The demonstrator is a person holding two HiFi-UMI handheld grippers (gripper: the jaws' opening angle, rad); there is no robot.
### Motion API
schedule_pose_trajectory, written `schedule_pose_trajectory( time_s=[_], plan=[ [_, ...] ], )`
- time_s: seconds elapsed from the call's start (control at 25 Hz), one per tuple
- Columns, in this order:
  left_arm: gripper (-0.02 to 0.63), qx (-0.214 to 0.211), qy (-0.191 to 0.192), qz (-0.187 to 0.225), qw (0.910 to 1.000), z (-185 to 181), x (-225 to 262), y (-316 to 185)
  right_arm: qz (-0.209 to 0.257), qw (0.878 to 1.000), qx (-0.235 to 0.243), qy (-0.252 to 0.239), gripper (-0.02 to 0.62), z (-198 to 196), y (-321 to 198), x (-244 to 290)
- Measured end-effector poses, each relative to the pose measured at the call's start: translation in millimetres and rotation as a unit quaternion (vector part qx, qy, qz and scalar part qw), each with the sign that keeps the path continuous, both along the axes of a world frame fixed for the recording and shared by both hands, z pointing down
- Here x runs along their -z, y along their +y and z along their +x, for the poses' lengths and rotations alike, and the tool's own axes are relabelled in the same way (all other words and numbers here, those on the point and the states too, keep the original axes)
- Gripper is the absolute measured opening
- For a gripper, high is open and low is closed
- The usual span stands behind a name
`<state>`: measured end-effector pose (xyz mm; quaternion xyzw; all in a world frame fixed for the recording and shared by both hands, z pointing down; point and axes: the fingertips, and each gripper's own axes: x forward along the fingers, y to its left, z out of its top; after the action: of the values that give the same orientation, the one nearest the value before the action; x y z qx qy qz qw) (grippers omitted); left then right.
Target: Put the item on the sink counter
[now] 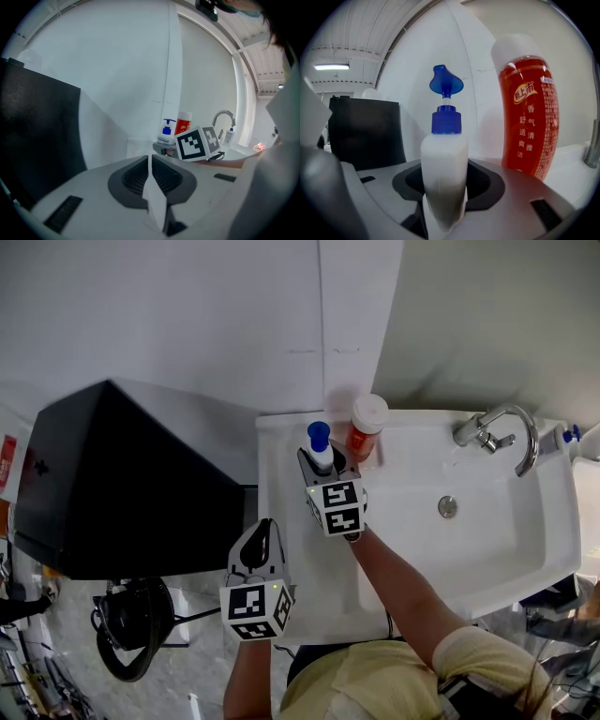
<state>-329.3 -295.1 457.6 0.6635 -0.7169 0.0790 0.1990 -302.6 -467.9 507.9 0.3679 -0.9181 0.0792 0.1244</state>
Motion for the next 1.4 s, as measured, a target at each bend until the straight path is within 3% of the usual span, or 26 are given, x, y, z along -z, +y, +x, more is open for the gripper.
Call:
schedule_pose_trajectory(
  time_s=[0.44,1.08,1.4],
  plan=[
    [0.055,0.009,0.002,0.000,1.0000,-6,-1,6,0.011,1.000,-0.008,0.001,0.207,-12,-8,1],
    [0.055,-0.004,0.012,0.011,0.9999,1,3,3,0.010,0.999,0.024,0.026,0.207,-19,-3,-2],
    [0.055,-0.001,0.013,0.015,0.9998,-2,5,3,0.015,0.999,0.019,0.031,0.250,-15,6,-1]
  ],
)
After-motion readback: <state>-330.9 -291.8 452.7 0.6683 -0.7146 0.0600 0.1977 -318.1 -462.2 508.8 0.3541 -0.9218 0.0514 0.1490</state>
